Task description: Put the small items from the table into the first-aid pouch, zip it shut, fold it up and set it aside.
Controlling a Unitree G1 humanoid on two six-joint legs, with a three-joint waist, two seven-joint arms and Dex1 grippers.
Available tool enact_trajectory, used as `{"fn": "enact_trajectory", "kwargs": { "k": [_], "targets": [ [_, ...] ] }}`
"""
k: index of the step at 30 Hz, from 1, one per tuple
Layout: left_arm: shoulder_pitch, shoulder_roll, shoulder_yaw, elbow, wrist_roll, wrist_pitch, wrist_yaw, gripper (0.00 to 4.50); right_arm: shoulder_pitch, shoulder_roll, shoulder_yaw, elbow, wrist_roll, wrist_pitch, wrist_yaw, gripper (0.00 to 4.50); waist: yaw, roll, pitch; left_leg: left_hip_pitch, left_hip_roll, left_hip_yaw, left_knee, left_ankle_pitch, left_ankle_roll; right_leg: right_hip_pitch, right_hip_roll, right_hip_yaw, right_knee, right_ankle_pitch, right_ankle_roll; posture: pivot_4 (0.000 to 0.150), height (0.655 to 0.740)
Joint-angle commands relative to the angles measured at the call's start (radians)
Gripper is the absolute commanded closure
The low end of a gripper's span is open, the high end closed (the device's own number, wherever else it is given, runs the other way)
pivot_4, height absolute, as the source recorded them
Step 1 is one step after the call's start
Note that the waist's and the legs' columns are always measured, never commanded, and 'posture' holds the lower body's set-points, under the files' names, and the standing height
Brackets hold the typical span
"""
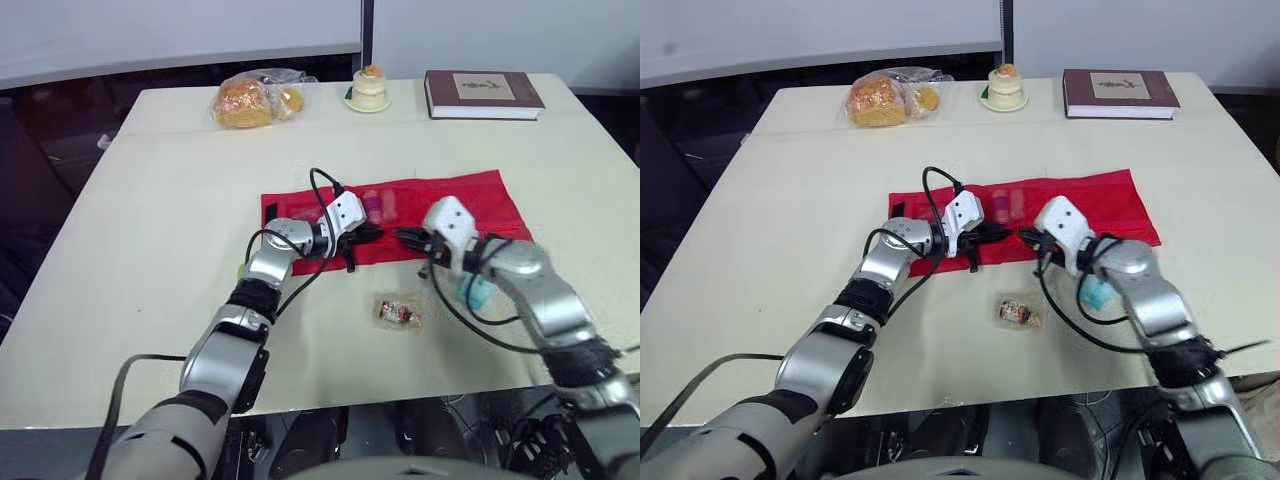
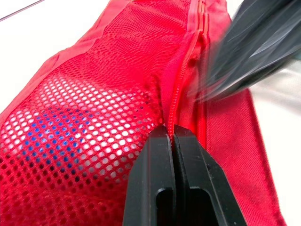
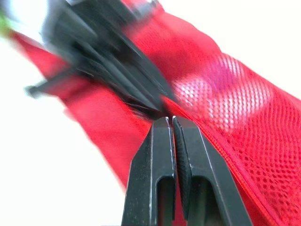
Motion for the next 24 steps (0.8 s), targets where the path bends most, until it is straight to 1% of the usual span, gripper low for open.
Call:
{"fn": "enact_trajectory", "kwargs": {
  "k": [1,2,3,4,5,6,7,11,12,15,19,24],
  "targets": [
    [-0.015,0.021,0.020,0.022,-0.009,-0.032,0.010,4.50,0.071,-0.119,-0.190,-0.144,0.186,0.036,0.137,4.34,0.002,0.000,0.000,0.000,0.000,0.000,0.000,0.000,0.000,0.000,0.000,0.000,0.000,0.000,0.000,0.150,0.7289],
    [-0.016,0.024,0.021,0.028,-0.009,-0.036,0.010,4.50,0.085,-0.145,-0.230,-0.153,0.220,0.049,0.157,4.12,0.002,0.000,0.000,0.000,0.000,0.000,0.000,0.000,0.000,0.000,0.000,0.000,0.000,0.000,0.000,0.150,0.7289],
    [-0.018,0.027,0.022,0.034,-0.009,-0.041,0.010,4.50,0.116,-0.194,-0.294,-0.161,0.281,0.069,0.213,3.78,0.002,0.000,0.000,0.000,0.000,0.000,0.000,0.000,0.000,0.001,0.000,-0.001,0.000,0.000,0.000,0.150,0.7289],
    [-0.020,0.031,0.022,0.040,-0.009,-0.046,0.009,4.50,0.152,-0.250,-0.366,-0.162,0.340,0.097,0.272,3.62,0.002,0.000,0.000,0.000,0.000,0.000,0.000,0.000,0.000,0.001,0.000,0.000,0.000,0.000,0.000,0.150,0.7289],
    [-0.021,0.033,0.023,0.044,-0.010,-0.050,0.009,4.50,0.182,-0.294,-0.427,-0.161,0.385,0.121,0.318,3.28,0.007,0.000,0.000,0.001,0.000,0.000,0.000,0.000,0.000,0.001,0.000,0.000,0.000,0.000,0.000,0.150,0.7289],
    [-0.022,0.035,0.023,0.048,-0.010,-0.054,0.008,4.50,0.208,-0.336,-0.477,-0.158,0.429,0.143,0.356,2.76,0.009,0.000,0.000,0.001,0.000,0.000,-0.001,0.000,0.000,0.001,0.000,0.000,-0.001,0.000,0.000,0.150,0.7289],
    [-0.023,0.037,0.023,0.052,-0.010,-0.057,0.008,4.50,0.228,-0.367,-0.521,-0.154,0.471,0.162,0.385,2.34,0.010,0.000,0.000,0.000,0.001,-0.001,-0.001,0.000,0.000,0.002,0.000,-0.001,-0.002,0.000,0.000,0.150,0.7289],
    [-0.032,0.040,0.024,0.073,-0.009,-0.070,0.006,4.50,0.297,-0.478,-0.668,-0.131,0.577,0.219,0.496,0.35,0.005,0.000,0.000,0.003,0.002,0.001,-0.001,0.000,0.001,0.004,-0.002,0.001,-0.001,0.000,0.000,0.150,0.7289],
    [-0.034,0.041,0.024,0.078,-0.009,-0.072,0.005,4.50,0.313,-0.507,-0.705,-0.120,0.593,0.229,0.525,0.07,0.006,0.000,0.000,0.003,0.002,0.000,-0.001,0.000,0.001,0.004,-0.002,0.000,-0.001,0.000,0.000,0.150,0.7289],
    [-0.040,0.042,0.022,0.089,-0.008,-0.080,-0.003,4.50,0.343,-0.580,-0.793,-0.073,0.613,0.243,0.592,0.07,0.009,0.000,0.000,0.003,0.001,0.002,-0.001,0.000,0.001,0.004,-0.002,0.001,-0.001,0.000,0.000,0.150,0.7289],
    [-0.046,0.043,0.021,0.101,-0.007,-0.087,-0.009,4.50,0.366,-0.653,-0.862,-0.028,0.614,0.248,0.661,0.07,0.010,0.000,0.000,0.003,0.002,0.002,-0.001,-0.001,0.001,0.004,-0.002,0.001,-0.001,0.000,0.000,0.150,0.7289],
    [-0.051,0.044,0.019,0.110,-0.005,-0.092,-0.016,4.50,0.373,-0.693,-0.880,-0.024,0.607,0.233,0.716,0.07,0.011,0.000,0.000,0.003,0.002,0.002,-0.001,-0.001,0.001,0.004,-0.003,0.001,-0.001,0.000,0.000,0.150,0.7289]
  ]
}}
